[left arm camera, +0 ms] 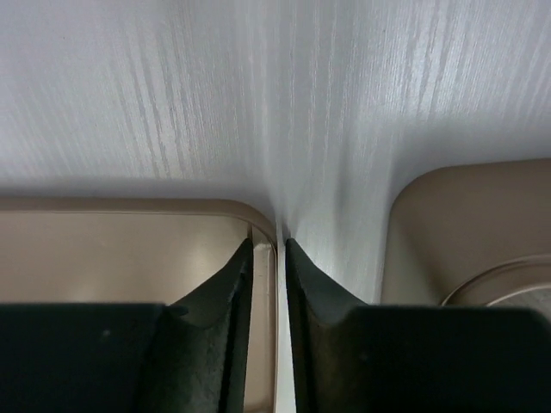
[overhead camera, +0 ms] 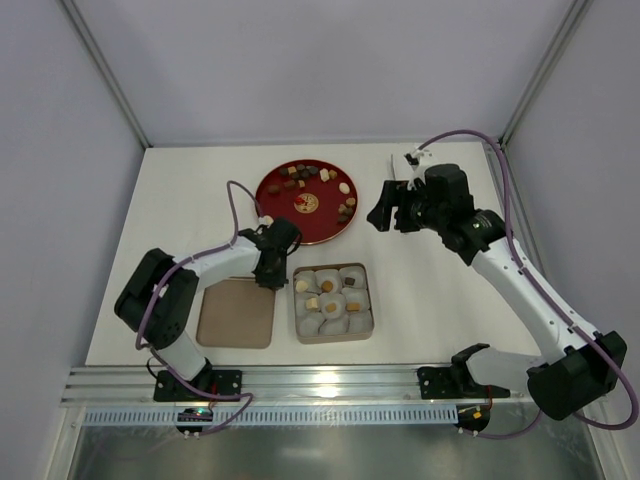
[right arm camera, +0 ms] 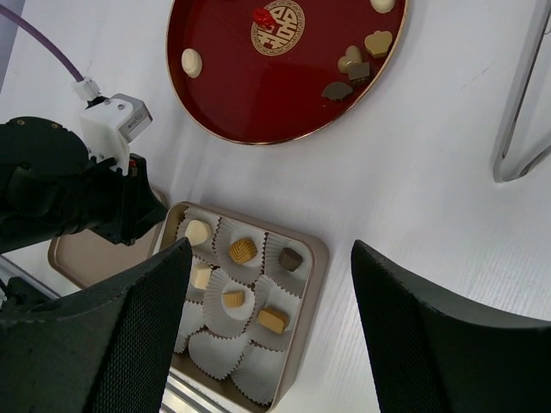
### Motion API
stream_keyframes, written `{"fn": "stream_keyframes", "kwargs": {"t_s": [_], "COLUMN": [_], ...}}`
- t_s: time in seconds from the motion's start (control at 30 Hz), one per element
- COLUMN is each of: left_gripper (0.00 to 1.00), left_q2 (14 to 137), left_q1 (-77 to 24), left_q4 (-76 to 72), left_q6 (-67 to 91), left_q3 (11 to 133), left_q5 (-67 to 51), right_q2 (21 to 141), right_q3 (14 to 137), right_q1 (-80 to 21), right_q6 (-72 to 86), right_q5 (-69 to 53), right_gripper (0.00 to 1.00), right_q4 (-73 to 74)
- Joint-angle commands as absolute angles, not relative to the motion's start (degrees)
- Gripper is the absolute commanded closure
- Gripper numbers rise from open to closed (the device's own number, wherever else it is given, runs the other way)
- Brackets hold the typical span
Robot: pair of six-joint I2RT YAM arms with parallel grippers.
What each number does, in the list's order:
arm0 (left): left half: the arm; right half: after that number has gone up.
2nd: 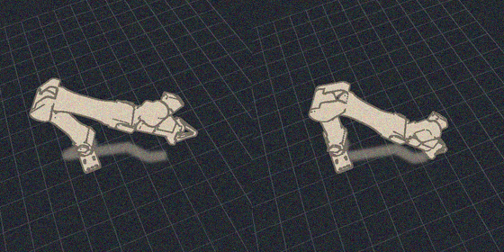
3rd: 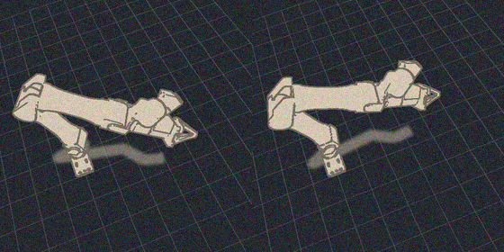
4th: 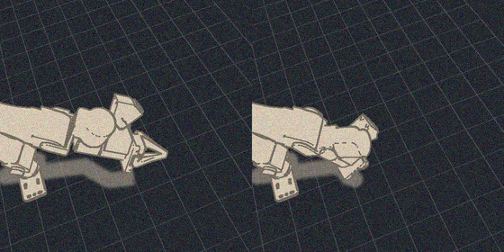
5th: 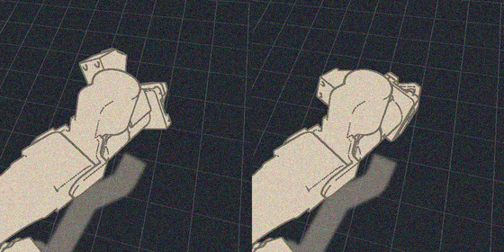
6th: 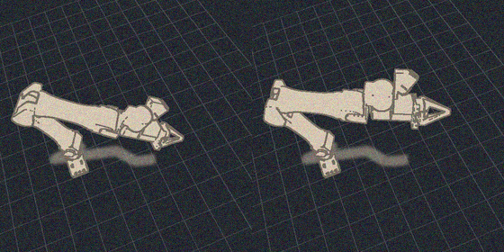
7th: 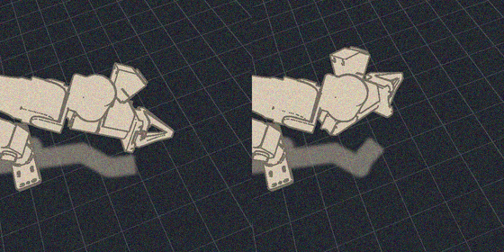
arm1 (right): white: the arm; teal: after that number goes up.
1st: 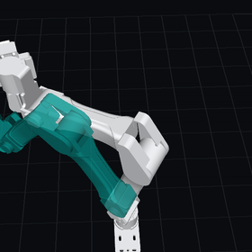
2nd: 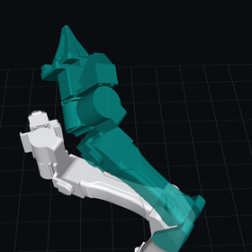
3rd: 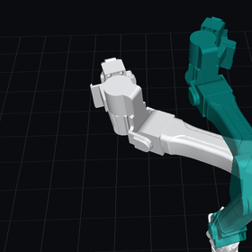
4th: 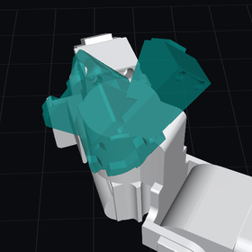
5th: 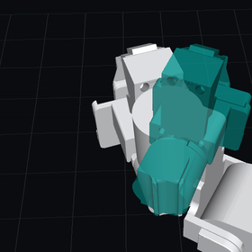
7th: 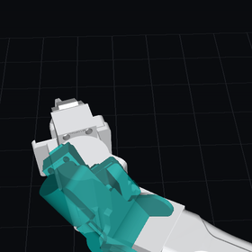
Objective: Pack the chocolate
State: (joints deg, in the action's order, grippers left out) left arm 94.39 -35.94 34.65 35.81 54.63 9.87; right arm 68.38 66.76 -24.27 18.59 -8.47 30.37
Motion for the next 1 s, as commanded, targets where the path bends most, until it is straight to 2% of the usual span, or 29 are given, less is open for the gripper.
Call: {"fn": "stream_keyframes", "kwargs": {"t_s": [0.0, 0.03, 0.07, 0.4, 0.73, 0.87, 0.97], "left_gripper": [0.86, 0.91, 1.00, 1.00, 0.99, 1.00, 1.00], "left_q2": [97.7, 98.0, 98.1, 94.5, 92.4, 92.4, 92.3], "left_q1": [-36.1, -36.1, -36.1, -33.3, -27.0, -25.5, -24.6], "left_q4": [31.9, 31.9, 31.9, 38.4, 40.7, 40.7, 40.9], "left_q6": [35.9, 35.8, 35.5, 34.6, 36.4, 37.1, 37.4], "left_q3": [55.7, 55.7, 55.8, 62.7, 66.6, 67.3, 68.0], "left_q5": [10.6, 10.6, 10.7, 7.9, -4.2, -7.1, -9.3], "right_q2": [65.7, 65.5, 65.1, 61.8, 70.7, 75.8, 80.1], "right_q3": [65.8, 65.5, 64.7, 53.8, 51.9, 51.9, 52.9], "right_q1": [-25.0, -25.3, -25.7, -36.0, -48.7, -51.1, -53.0], "right_q6": [19.9, 20.3, 20.6, 31.4, 39.0, 42.2, 44.2], "right_q5": [-11.5, -12.0, -12.7, -17.6, -12.0, -11.8, -11.2], "right_gripper": [0.25, 0.25, 0.25, 0.32, 0.34, 0.42, 0.44], "right_q4": [27.6, 27.3, 27.2, 15.0, 4.3, -0.2, -5.0]}}
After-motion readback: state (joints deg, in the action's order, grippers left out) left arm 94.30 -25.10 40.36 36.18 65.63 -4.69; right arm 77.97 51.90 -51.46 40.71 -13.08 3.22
